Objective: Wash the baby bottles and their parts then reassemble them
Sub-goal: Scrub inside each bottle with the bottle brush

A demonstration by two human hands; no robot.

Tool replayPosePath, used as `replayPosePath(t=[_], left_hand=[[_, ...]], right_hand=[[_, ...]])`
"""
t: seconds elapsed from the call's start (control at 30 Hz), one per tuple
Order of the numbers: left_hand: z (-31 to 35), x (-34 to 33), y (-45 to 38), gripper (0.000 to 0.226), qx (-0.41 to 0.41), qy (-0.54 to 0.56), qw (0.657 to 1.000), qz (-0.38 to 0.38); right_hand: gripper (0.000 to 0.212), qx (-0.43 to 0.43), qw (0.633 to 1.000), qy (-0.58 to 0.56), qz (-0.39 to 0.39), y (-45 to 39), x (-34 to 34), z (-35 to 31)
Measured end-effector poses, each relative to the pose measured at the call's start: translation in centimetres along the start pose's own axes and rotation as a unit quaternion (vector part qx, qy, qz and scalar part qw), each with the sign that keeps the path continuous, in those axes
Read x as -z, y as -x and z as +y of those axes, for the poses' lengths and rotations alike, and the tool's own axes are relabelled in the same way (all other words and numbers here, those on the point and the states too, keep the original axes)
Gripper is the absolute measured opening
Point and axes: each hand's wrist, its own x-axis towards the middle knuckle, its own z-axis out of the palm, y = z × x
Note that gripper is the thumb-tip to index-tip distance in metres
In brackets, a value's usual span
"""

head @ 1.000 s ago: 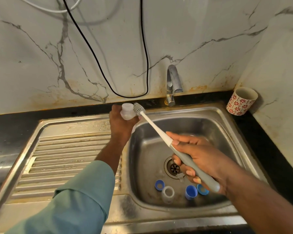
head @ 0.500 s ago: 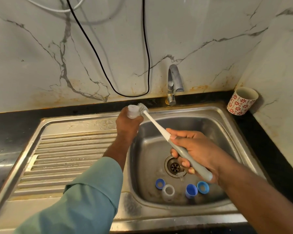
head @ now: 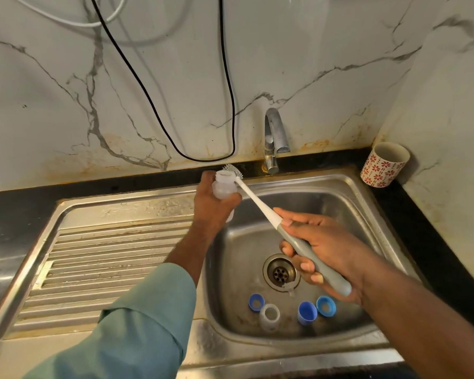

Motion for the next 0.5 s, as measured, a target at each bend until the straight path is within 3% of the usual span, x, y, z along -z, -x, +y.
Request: replayPosePath(t=[0.1, 0.27, 0.33, 0.43, 0.5], left_hand=[[-0.4, 0.1, -0.1, 0.058, -0.023, -0.005, 0.998, 0.060], [-0.5, -0.4, 0.4, 0.050, 0.037, 0.142, 0.978, 0.149], [-1.2, 0.0, 0.0, 0.057, 0.071, 0.155, 0.976, 0.134], [-1.0, 0.4, 0.1, 0.065, 0.076, 0.090, 0.992, 0.042], [-1.0, 1.0, 0.0, 0.062, 0.056, 0.072, 0.995, 0.043]], right_hand=[[0.032, 0.003, 1.000, 0.002, -0.008, 0.3, -0.3, 0.0], [0.031, -0.001, 1.000, 0.011, -0.019, 0.5, -1.2, 0.0], [0.031, 0.000, 0.999, 0.024, -0.025, 0.8, -1.6, 0.2], [0.032, 0.002, 1.000, 0.024, -0.004, 0.5, -1.3, 0.0], [0.032, -0.006, 1.000, 0.014, -0.012, 0.6, -1.0, -0.2]])
